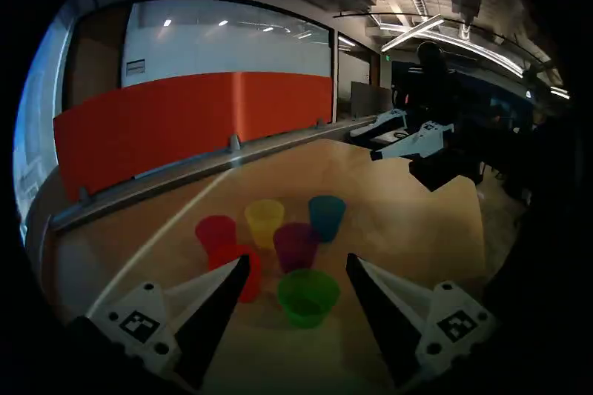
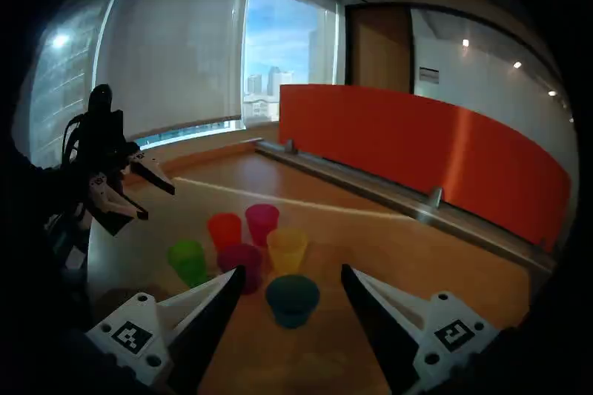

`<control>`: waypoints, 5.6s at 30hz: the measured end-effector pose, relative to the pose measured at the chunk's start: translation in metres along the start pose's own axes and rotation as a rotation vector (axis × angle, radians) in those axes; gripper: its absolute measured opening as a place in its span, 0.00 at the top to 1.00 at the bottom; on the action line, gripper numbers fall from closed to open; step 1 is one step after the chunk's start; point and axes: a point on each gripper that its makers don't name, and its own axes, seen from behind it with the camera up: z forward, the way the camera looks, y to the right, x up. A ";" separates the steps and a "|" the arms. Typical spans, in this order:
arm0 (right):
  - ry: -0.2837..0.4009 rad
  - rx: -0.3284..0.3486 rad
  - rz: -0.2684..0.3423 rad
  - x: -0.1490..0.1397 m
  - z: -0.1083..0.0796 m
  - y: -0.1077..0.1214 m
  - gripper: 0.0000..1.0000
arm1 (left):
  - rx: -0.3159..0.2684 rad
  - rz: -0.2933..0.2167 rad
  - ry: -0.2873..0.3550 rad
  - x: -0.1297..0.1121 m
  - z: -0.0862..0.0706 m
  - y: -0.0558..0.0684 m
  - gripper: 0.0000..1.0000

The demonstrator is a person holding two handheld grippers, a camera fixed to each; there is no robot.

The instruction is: Pour water

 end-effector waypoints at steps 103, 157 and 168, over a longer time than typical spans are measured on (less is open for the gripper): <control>-0.173 0.037 0.006 -0.097 0.083 0.000 0.00 | -0.037 0.025 -0.190 -0.082 0.070 0.004 0.14; -0.034 0.025 0.028 -0.026 0.043 -0.011 0.09 | 0.019 0.021 -0.032 -0.009 0.035 0.006 0.14; 0.043 0.009 0.004 0.005 0.017 -0.021 0.09 | 0.054 0.023 0.078 0.035 0.016 0.002 0.14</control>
